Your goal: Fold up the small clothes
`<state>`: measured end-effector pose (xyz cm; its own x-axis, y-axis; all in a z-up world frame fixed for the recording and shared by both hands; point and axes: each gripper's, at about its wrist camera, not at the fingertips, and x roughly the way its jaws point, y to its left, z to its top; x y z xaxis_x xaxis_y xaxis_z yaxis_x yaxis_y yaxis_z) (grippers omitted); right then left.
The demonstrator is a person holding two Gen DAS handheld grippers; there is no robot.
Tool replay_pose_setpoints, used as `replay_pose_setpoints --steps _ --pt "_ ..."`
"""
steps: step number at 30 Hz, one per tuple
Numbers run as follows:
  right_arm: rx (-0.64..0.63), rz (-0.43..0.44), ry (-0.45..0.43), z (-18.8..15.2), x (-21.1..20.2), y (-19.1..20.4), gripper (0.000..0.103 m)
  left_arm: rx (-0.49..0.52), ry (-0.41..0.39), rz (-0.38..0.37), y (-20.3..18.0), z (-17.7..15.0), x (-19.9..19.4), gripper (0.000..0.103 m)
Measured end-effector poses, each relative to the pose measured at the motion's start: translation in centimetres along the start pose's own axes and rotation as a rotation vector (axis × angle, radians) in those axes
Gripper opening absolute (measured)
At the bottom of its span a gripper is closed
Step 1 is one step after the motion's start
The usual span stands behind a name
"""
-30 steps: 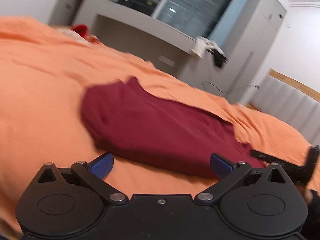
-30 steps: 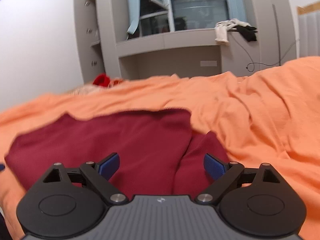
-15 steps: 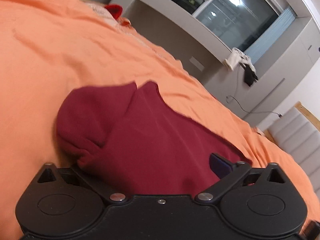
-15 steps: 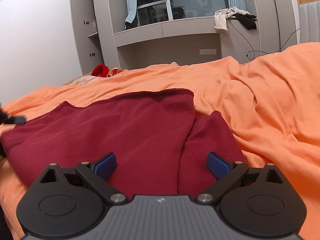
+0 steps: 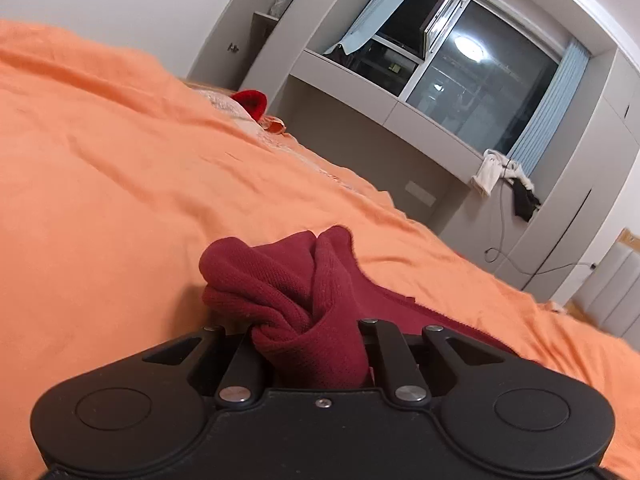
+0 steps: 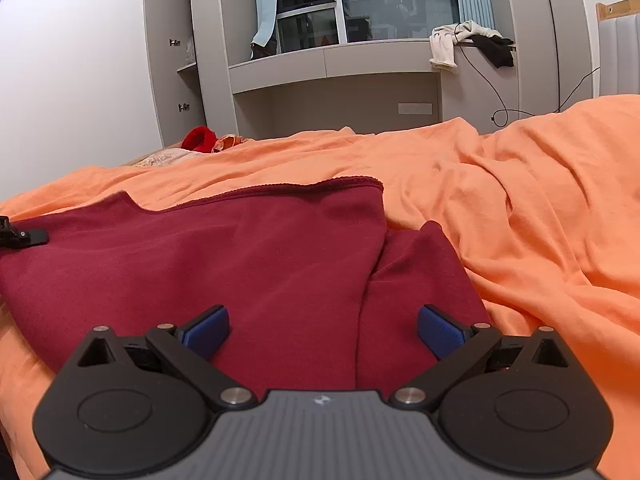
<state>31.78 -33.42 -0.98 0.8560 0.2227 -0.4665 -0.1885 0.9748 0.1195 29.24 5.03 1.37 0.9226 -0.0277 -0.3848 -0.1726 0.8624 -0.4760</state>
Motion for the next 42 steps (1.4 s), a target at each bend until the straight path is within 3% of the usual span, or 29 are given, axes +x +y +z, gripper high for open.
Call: replay_pose_setpoints --steps 4,11,13,16,18,19,21,27,42 --pt "-0.003 -0.004 0.000 -0.1 -0.1 0.0 0.102 -0.023 0.084 0.026 1.2 -0.3 1.0 0.015" --pt "0.034 0.024 -0.015 0.5 -0.6 -0.5 0.102 -0.041 0.101 0.012 1.9 -0.3 1.0 0.023" --pt "0.101 0.060 -0.013 1.0 -0.5 -1.3 0.095 -0.038 0.102 0.009 1.9 -0.4 0.8 0.025" --pt "0.206 0.095 0.006 1.8 0.4 -2.4 0.078 -0.032 0.105 0.006 1.9 -0.4 0.9 0.026" --pt "0.240 0.088 0.018 2.2 1.2 -2.7 0.051 -0.030 0.106 0.005 1.9 -0.4 0.8 0.027" --pt "0.246 0.083 0.029 2.3 1.6 -2.7 0.043 -0.030 0.106 0.004 2.0 -0.4 0.8 0.027" --pt "0.242 0.065 0.043 2.3 2.2 -2.6 0.009 -0.026 0.107 0.001 2.1 -0.4 0.7 0.027" --pt "0.195 -0.009 0.023 2.1 0.7 -2.1 0.007 -0.028 0.112 -0.007 2.2 -0.3 0.7 0.031" --pt "0.134 -0.034 0.066 1.5 -0.1 -1.6 0.006 -0.011 0.119 -0.013 2.1 -0.2 0.6 0.041"
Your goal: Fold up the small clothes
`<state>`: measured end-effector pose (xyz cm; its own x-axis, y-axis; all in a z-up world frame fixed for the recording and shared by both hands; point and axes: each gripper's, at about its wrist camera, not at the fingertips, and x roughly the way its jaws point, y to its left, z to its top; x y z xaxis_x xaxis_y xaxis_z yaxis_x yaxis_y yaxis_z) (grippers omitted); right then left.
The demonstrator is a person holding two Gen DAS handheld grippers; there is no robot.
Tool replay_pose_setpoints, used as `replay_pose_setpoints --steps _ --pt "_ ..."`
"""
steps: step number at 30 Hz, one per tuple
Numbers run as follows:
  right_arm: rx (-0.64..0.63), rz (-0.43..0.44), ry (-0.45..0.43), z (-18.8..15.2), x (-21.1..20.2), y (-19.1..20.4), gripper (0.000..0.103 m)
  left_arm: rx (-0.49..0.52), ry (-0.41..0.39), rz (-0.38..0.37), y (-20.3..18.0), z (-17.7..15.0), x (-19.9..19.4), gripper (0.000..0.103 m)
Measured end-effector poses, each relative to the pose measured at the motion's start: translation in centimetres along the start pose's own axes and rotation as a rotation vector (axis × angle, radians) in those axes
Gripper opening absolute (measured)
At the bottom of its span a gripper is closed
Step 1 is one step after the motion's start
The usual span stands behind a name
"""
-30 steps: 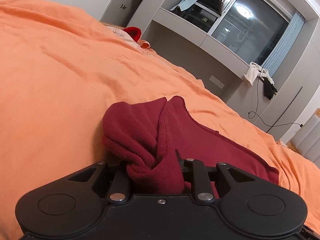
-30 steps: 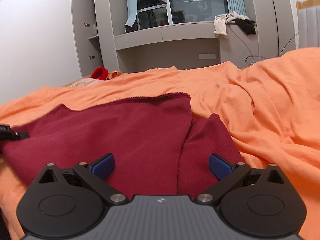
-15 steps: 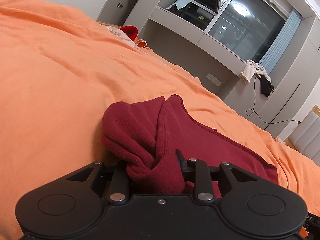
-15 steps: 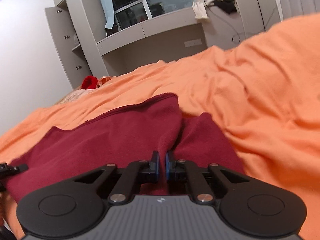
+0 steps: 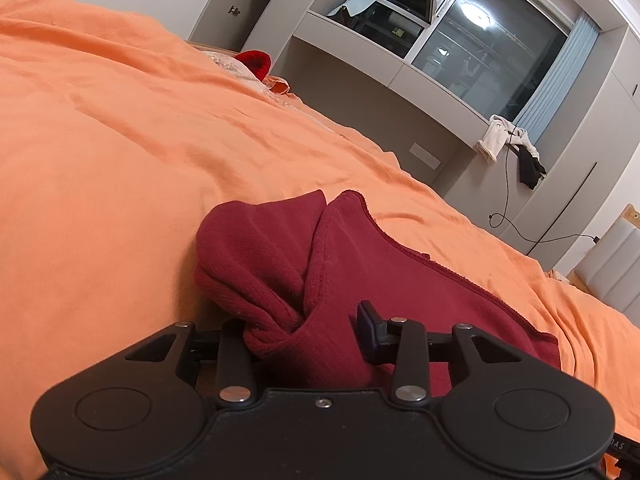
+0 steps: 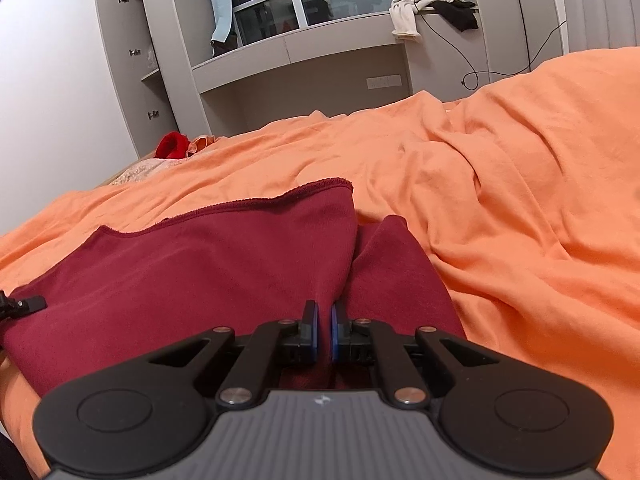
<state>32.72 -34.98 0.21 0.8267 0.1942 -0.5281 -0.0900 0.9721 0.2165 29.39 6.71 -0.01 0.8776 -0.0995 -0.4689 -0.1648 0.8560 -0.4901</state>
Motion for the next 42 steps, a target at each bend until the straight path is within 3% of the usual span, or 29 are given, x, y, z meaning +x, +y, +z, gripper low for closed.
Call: replay_pose_setpoints --steps 8,10,12,14,16,18,20,28,32,37,42 --pt "-0.035 -0.008 -0.014 -0.4 -0.1 0.3 0.011 0.014 -0.002 0.005 -0.3 -0.2 0.1 0.047" --pt "-0.045 -0.014 -0.026 -0.3 -0.4 0.5 0.020 0.013 -0.001 0.005 -0.4 -0.2 0.1 0.047" --pt "-0.065 -0.035 -0.046 0.0 -0.8 0.9 0.040 0.014 -0.002 0.006 -0.4 -0.2 0.1 0.047" --pt "-0.090 -0.055 -0.078 0.3 -1.3 1.5 0.053 0.013 -0.002 0.008 -0.4 -0.2 0.1 0.048" --pt "-0.118 -0.057 -0.105 0.5 -1.8 2.2 0.060 0.011 -0.003 0.009 -0.4 -0.2 0.1 0.048" --pt "-0.149 -0.040 -0.126 0.6 -2.1 3.1 0.076 0.009 -0.004 0.012 -0.4 -0.2 0.1 0.049" --pt "-0.170 0.006 -0.138 0.5 -2.3 4.3 0.084 0.007 -0.005 0.016 -0.4 -0.2 0.1 0.049" --pt "-0.258 0.118 -0.135 -0.1 -1.2 9.7 0.094 0.020 -0.013 0.028 -1.0 -0.6 -0.1 0.054" --pt "-0.298 0.105 -0.140 -0.8 -0.4 11.9 0.103 0.028 -0.016 0.031 -1.0 -0.6 -0.1 0.055" --pt "-0.353 0.072 -0.076 -3.0 1.9 13.8 0.103 0.028 -0.014 0.026 -0.9 -0.5 -0.1 0.055" --pt "-0.332 0.080 -0.098 -3.8 2.1 13.4 0.103 0.027 -0.013 0.026 -0.9 -0.4 -0.1 0.054"
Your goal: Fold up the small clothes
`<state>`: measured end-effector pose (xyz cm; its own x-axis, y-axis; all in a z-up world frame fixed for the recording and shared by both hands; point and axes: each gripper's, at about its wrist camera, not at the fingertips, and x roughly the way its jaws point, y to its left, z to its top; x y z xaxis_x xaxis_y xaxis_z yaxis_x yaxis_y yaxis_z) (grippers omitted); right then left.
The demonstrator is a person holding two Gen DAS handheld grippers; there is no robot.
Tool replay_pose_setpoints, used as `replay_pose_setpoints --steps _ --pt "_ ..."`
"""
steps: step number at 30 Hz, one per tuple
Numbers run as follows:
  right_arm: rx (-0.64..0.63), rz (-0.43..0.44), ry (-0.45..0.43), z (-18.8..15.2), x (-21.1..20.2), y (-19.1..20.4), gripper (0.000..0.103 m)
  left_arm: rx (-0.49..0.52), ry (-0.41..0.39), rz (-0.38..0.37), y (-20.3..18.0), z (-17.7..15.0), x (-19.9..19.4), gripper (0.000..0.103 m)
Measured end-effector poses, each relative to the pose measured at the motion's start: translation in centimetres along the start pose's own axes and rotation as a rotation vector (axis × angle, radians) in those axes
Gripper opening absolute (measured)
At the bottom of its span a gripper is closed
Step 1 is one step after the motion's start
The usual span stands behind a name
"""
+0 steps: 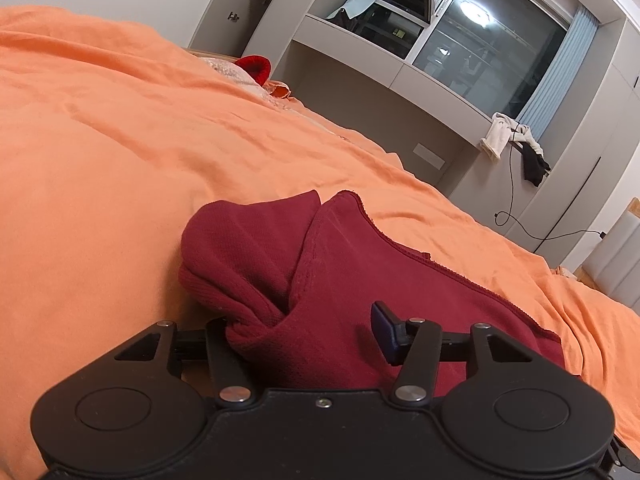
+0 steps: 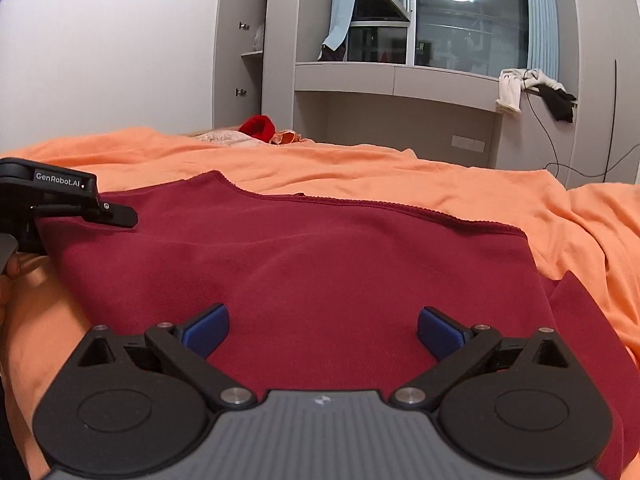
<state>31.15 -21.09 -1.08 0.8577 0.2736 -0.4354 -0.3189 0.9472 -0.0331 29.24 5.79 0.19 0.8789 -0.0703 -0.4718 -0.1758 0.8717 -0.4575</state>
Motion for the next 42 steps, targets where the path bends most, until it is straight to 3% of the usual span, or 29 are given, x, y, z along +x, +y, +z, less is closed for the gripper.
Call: replay_pose_setpoints --steps 7,12,14,21,25,28,32,37,42 --pt "0.008 -0.006 -0.035 -0.9 -0.3 -0.4 0.103 0.016 -0.016 0.024 0.1 -0.1 0.0 0.040" --pt "0.008 -0.012 -0.055 -1.3 -0.6 -0.3 0.103 0.025 -0.034 0.006 -0.4 0.0 -0.2 0.019" --pt "0.010 -0.011 -0.054 -1.3 -0.6 -0.4 0.103 0.035 -0.041 -0.014 -0.9 0.4 -0.3 0.015" --pt "0.008 0.038 -0.034 0.3 -2.5 -2.0 0.103 0.210 -0.106 -0.099 -5.9 2.1 -1.6 0.012" --pt "0.066 -0.061 -0.144 2.0 -5.8 -5.1 0.103 0.334 -0.107 -0.139 -10.1 2.6 -1.9 0.012" --pt "0.183 -0.107 -0.188 3.1 -7.5 -8.9 0.103 0.422 -0.108 -0.172 -13.9 2.5 -2.1 0.012" --pt "0.321 -0.156 -0.195 3.6 -8.5 -14.0 0.103 0.529 -0.104 -0.235 -18.8 1.0 -2.5 0.012" --pt "0.406 -0.265 -0.203 3.0 -9.4 -18.7 0.103 0.653 -0.064 -0.315 -23.8 -3.3 -2.7 0.012" --pt "0.496 -0.248 -0.154 1.9 -8.6 -21.4 0.103 0.821 0.010 -0.350 -26.2 -9.2 -2.5 0.013"
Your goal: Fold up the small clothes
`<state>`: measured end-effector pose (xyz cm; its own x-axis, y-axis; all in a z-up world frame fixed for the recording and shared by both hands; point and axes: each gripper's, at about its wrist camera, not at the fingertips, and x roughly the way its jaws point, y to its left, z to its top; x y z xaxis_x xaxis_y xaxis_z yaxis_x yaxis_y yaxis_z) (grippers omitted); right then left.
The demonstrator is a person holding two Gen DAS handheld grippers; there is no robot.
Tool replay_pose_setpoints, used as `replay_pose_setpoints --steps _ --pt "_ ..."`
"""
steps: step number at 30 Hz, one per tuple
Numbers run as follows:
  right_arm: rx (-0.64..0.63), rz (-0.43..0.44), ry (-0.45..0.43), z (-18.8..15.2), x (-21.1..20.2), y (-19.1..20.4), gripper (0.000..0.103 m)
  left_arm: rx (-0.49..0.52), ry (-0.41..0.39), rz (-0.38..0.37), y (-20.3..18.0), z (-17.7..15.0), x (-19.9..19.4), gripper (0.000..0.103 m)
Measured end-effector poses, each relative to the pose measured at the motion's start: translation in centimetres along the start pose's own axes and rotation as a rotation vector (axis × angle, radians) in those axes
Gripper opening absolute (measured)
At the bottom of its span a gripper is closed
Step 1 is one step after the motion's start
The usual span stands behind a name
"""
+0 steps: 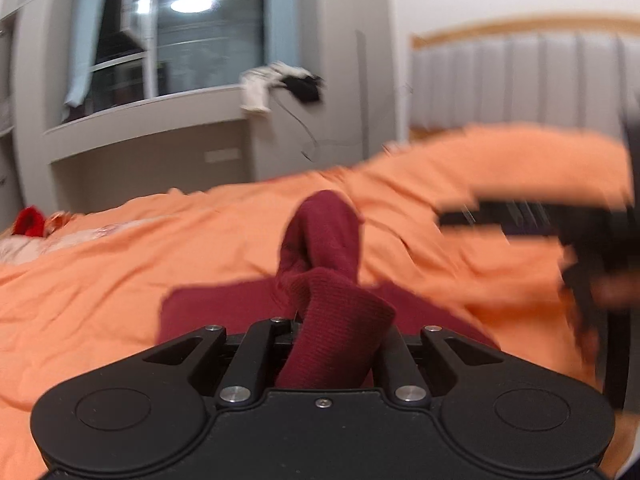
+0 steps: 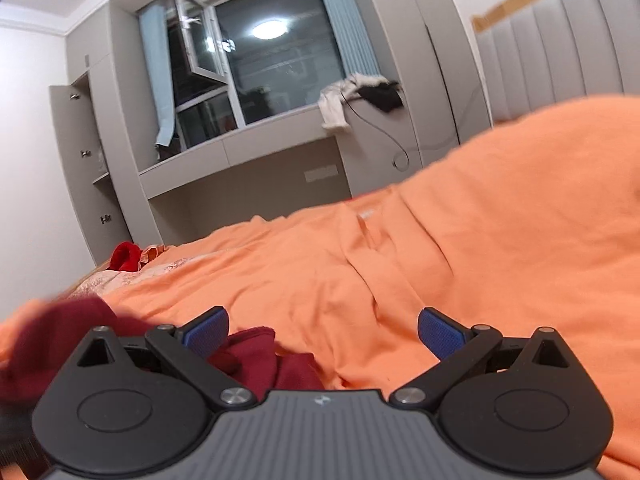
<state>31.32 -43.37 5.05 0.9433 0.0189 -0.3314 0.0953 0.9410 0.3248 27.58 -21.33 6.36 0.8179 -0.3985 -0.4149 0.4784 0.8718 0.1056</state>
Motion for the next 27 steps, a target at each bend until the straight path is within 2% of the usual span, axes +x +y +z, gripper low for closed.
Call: replay_pose_setpoints --steps 3,7,10,15,18,21,23,25,27 --pt "0.030 0.040 0.058 -0.3 0.9 -0.5 0.103 0.112 0.017 0.010 -1.9 -2.1 0.2 0.015" --pt "0.114 0.135 0.147 -1.1 2.3 -0.7 0.103 0.137 0.053 -0.011 -2.3 -3.6 0.5 0.019" --pt "0.204 0.194 0.215 -1.4 3.4 -1.1 0.103 0.139 0.048 -0.061 -1.4 -4.4 -0.1 0.035" --pt "0.361 0.363 0.227 -1.6 4.8 -2.1 0.103 0.121 -0.018 -0.175 -0.3 -4.7 -1.7 0.077" --pt "0.406 0.478 0.241 -1.5 5.9 -1.6 0.103 0.122 -0.069 -0.208 0.0 -5.0 -2.7 0.079" --pt "0.408 0.557 0.266 -2.0 6.7 -0.4 0.103 0.126 -0.128 -0.201 0.2 -5.6 -3.4 0.082" --pt "0.383 0.550 0.299 -2.3 7.4 0.5 0.102 0.148 -0.127 -0.208 0.1 -6.2 -3.7 0.082" --pt "0.354 0.524 0.319 -2.6 8.2 1.2 0.098 0.170 -0.117 -0.211 0.1 -6.5 -3.9 0.082" --pt "0.340 0.491 0.344 -2.8 9.2 1.5 0.086 0.190 -0.121 -0.202 0.3 -6.7 -4.1 0.082"
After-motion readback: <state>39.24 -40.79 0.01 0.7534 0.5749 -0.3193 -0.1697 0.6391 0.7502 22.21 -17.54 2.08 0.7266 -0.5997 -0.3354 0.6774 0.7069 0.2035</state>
